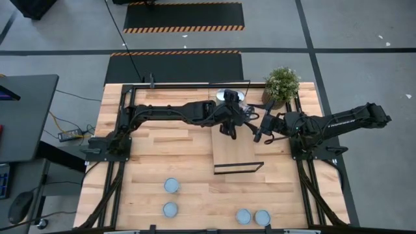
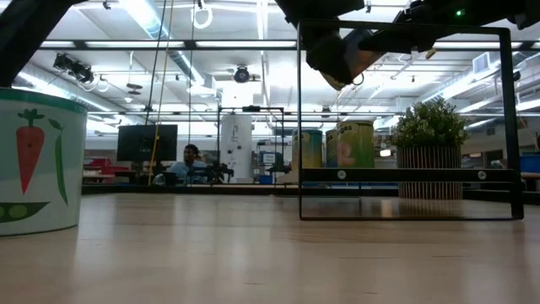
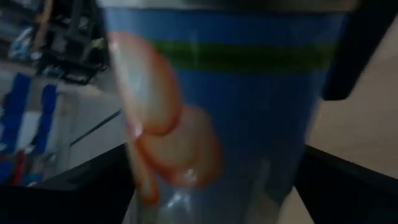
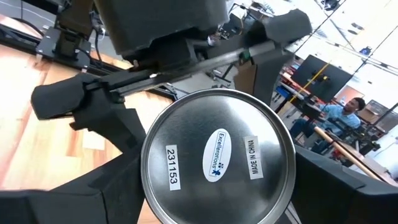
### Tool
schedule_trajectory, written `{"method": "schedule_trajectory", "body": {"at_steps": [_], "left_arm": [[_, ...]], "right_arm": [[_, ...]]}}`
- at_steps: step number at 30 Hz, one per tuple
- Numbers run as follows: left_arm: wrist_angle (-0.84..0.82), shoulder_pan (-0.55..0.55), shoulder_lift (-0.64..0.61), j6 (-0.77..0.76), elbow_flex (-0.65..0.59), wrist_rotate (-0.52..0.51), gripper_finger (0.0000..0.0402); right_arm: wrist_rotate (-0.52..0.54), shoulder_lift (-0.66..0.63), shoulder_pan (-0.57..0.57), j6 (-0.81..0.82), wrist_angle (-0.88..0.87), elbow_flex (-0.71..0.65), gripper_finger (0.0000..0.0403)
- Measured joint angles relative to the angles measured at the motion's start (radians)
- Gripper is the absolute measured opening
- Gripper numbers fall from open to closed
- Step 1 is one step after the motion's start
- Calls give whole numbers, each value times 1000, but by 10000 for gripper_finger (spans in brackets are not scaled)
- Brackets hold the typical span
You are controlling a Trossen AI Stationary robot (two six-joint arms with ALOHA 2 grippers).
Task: Pick and place cans onto a shelf
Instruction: Put the canned peaches on the shelf
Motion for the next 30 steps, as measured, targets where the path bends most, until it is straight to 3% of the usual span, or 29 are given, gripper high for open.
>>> {"method": "schedule_trajectory", "body": {"at_steps": [3,10,17,20,25,30], "left_arm": [[-6,-14,0,0,0,-65,391],[-111,-55,-48,-1,-1,-82,390],[-223,-60,-161,-166,0,-85,390],[-291,-58,-195,-288,0,-9,390],[-462,-52,-217,-495,-8,238,390],[-443,-89,-229,-572,-108,277,390]], "right_arm": [[0,0,0,0,0,0,330],[4,-9,6,2,-23,0,330],[25,-37,31,11,-51,0,332],[23,-46,36,11,-50,0,332],[0,-61,35,28,-28,0,332],[-55,-76,19,54,-7,0,332]]}}
